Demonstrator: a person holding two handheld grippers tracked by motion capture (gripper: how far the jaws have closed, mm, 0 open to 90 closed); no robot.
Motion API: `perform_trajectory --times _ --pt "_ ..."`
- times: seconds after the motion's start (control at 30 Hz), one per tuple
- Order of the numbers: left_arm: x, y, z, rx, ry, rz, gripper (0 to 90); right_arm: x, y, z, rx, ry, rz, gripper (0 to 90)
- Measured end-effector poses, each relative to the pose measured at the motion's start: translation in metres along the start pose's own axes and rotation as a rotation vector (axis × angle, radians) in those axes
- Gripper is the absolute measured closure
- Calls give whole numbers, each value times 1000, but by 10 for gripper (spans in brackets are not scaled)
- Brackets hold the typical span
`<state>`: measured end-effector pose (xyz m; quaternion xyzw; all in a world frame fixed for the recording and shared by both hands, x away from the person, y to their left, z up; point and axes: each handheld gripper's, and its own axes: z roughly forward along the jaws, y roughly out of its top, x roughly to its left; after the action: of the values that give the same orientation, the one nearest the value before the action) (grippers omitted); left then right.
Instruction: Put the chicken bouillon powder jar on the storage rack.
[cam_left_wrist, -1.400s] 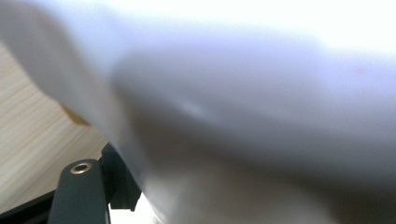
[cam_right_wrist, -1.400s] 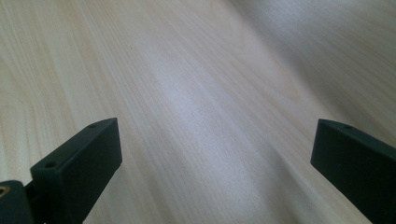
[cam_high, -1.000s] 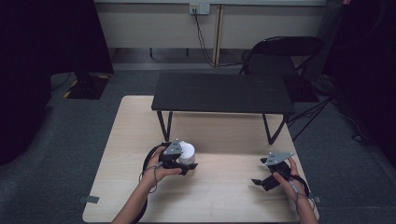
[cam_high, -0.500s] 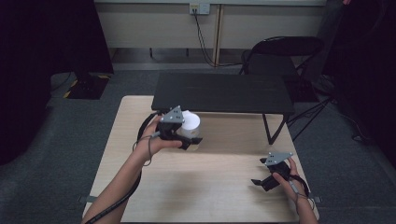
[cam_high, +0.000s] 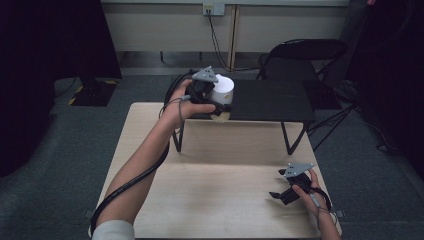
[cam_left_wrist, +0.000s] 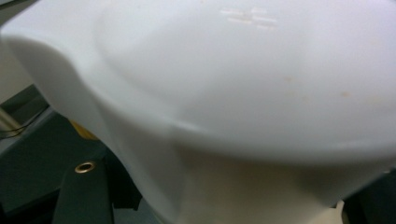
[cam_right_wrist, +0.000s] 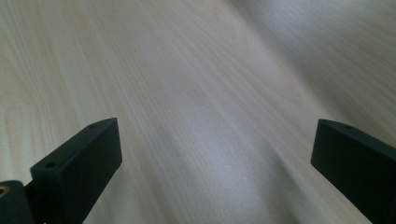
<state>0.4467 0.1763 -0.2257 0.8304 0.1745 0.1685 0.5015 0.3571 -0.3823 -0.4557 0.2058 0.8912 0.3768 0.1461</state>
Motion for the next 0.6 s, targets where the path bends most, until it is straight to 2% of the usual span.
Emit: perform_trajectory --times 0.17,0.33,0.4,0.6 --pt "9 8 16 29 61 -18 306 -1 -2 -1 -6 -3 8 8" --pt "20 6 30 47 110 -76 305 -1 -1 0 -3 2 3 8" --pt "22 6 35 57 137 -80 306 -1 -1 1 -3 6 4 8" --pt "27 7 42 73 140 -102 306 -2 -1 2 2 4 7 8"
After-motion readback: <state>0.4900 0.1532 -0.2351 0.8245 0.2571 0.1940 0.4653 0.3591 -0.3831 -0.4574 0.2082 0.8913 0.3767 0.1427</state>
